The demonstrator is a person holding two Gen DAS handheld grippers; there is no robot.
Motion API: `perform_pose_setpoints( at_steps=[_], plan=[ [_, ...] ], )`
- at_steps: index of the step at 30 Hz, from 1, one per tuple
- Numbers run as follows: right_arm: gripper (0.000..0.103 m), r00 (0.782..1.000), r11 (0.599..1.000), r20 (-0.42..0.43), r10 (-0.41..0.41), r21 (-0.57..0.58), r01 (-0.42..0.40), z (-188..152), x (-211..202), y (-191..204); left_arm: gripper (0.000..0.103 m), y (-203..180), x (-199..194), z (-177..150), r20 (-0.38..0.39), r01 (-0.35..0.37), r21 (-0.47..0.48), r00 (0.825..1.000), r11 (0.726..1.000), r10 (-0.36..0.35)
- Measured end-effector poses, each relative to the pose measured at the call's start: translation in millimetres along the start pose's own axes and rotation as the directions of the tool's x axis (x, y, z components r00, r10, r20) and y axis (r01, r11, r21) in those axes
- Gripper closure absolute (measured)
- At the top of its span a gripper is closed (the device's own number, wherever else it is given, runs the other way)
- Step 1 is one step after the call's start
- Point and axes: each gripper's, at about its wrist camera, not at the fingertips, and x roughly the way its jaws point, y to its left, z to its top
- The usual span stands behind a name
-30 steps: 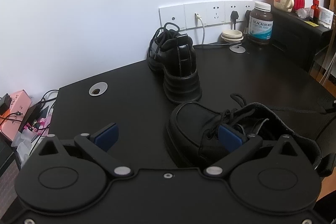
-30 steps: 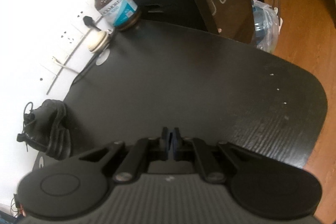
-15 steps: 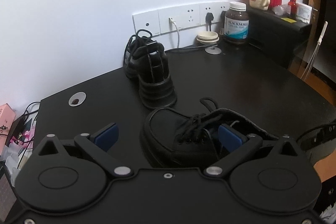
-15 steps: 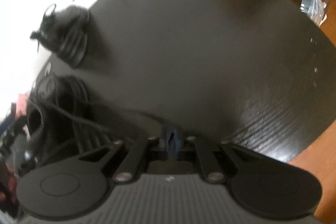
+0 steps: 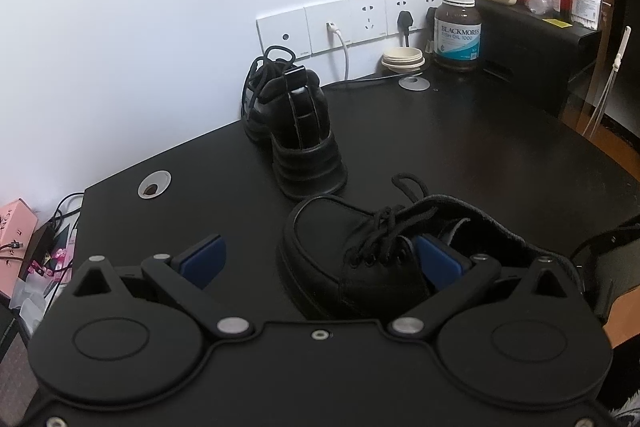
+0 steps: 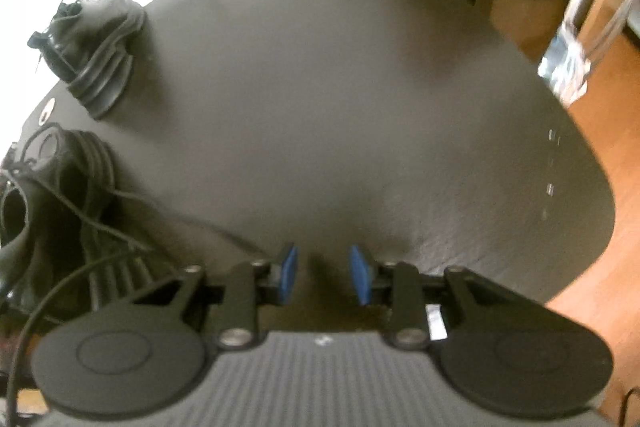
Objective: Lace up shoes with both hands
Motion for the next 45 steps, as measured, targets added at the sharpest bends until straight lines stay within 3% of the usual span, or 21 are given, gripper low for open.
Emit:
perform_pose_setpoints(
  at_steps=[3,6,10,14,17,21,25,28,32,36,40,42,45],
  plan=[
    [0.064,0.999,0.997,0.044,-0.007,-0.082,0.011,-1,3,13,0.000,1,-2,-1,0.003,0.006,0.001,1.000,1.000,-0.006],
    [0.062,0.998,0.982,0.068,-0.014,-0.186,0.026,-4,10,31,0.000,2,-8,-1,0.024,0.039,0.002,0.999,0.999,-0.039],
    [0.062,0.995,0.955,0.099,-0.022,-0.293,0.050,-11,18,49,0.000,-1,-16,-1,0.047,0.106,0.029,0.993,0.994,-0.107],
    [0.064,0.993,0.931,0.119,-0.022,-0.360,0.064,-12,24,61,0.000,-5,-17,-2,0.046,0.107,0.048,0.993,0.993,-0.109],
    [0.066,0.990,0.922,0.136,-0.034,-0.378,0.084,-10,25,62,0.000,0,-16,-1,0.045,0.103,0.014,0.994,0.995,-0.103],
    [0.082,0.992,0.931,0.120,-0.030,-0.358,0.071,-8,29,59,0.000,7,-15,0,0.041,0.101,-0.028,0.994,0.994,-0.100],
    [0.082,0.993,0.940,0.114,-0.033,-0.333,0.070,-6,28,51,0.000,7,-13,1,0.027,0.108,-0.035,0.994,0.994,-0.107],
    [0.082,0.991,0.956,0.127,0.034,-0.294,0.005,-6,21,47,0.000,3,-12,1,0.017,0.122,-0.015,0.992,0.992,-0.122],
    [0.074,0.988,0.934,0.122,0.098,-0.353,-0.049,-12,17,53,0.000,-5,-9,0,-0.010,0.142,0.020,0.990,0.990,-0.142],
    [0.074,0.993,0.918,0.084,0.077,-0.395,-0.037,-20,27,58,0.000,-12,-4,-3,-0.051,0.155,0.049,0.987,0.987,-0.152],
    [0.075,0.992,0.918,0.112,0.062,-0.397,-0.012,-25,27,59,0.000,-11,1,-5,-0.073,0.134,0.046,0.989,0.990,-0.131],
    [0.090,0.991,0.926,0.122,0.052,-0.376,-0.002,-23,29,54,0.000,-8,3,-5,-0.083,0.115,0.033,0.990,0.993,-0.112],
    [0.099,0.991,0.943,0.126,0.038,-0.331,0.006,-19,31,45,0.000,-1,7,-6,-0.095,0.096,0.003,0.991,0.995,-0.095]
  ],
)
